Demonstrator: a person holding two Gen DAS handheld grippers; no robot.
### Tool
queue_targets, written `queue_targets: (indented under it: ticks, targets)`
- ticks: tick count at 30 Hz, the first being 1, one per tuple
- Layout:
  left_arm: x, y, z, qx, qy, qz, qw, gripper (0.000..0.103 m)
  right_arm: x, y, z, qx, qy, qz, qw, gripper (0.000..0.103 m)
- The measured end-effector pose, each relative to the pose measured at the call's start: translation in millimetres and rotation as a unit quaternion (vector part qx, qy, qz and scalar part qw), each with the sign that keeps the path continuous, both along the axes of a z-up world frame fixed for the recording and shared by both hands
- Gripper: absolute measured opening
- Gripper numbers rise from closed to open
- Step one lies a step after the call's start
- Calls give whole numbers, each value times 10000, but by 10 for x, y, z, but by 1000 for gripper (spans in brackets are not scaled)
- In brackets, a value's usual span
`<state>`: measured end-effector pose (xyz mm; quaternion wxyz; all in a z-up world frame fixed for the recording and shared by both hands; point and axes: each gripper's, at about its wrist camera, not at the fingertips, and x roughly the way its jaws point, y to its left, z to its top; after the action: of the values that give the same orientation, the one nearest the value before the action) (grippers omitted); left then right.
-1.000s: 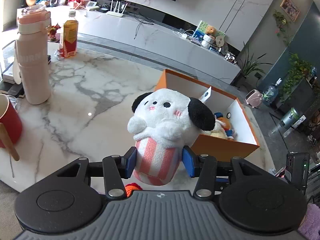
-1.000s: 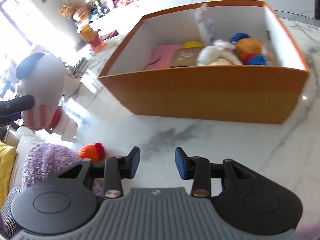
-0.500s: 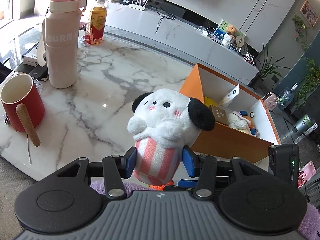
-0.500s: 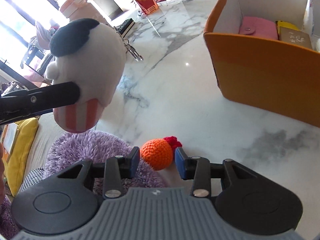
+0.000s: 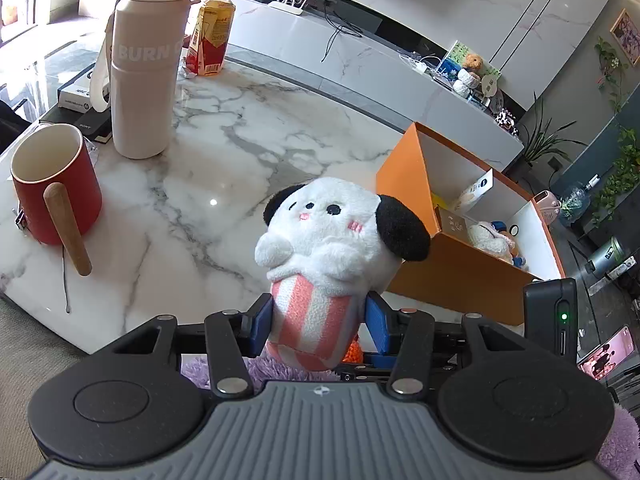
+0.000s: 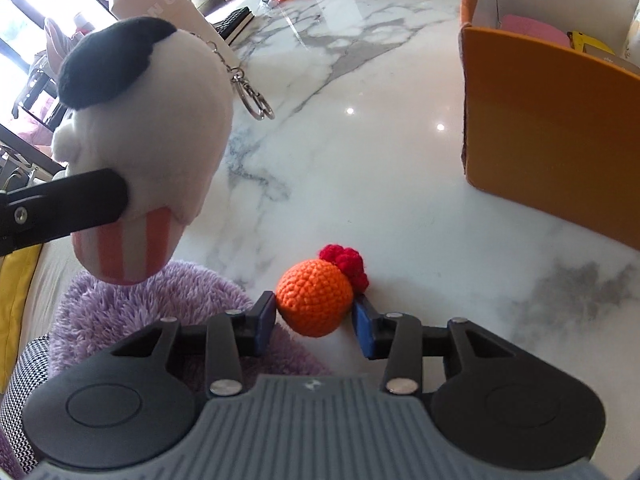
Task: Organize objects
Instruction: 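Grasp white dog plush with left gripper while right grasps orange crochet ball, then carry dog plush and crochet ball over orange box with both grippers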
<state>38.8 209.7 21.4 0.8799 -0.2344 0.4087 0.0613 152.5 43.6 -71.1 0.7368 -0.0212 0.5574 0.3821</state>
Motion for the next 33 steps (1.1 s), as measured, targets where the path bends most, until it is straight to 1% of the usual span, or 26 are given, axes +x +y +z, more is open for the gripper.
queue_targets:
  ticks: [5,9,13,16,18,21,26,30,33]
  targets:
    - [21,-47,-16,13,28,-67,10000,57,-8,-98,70,14,-82,-70,9999,43]
    - [33,-165,-2,7,-17,-230,9997,57,-24,-267,164,-34,-344,-186,9992,43]
    - [69,-340,68,-22,-151,-476,9988,57,-14,-549,308,0,-545,-492,9973,43]
    - [158,-452,155,-143,-195,-699,9973,57,-4,-824,470,87,-602,-719,9956,43]
    - [213,-536,247,-153,-317,-797,9962,57,8,-996,606,152,-682,-782,9945,43]
    - [234,-752,371,32,-550,-998,9935,57,-35,-1255,813,136,-1094,-981,9891,43]
    - [392,-1045,408,136,-591,-1319,9894,57,-29,-1709,1078,447,-1487,-1425,9775,43]
    - [611,-1200,543,-12,-677,-1550,9856,57,107,-1953,1270,540,-1721,-1738,9681,43]
    - [924,-1314,687,-94,-808,-1781,9807,57,295,-2106,1427,631,-1756,-1793,9659,43]
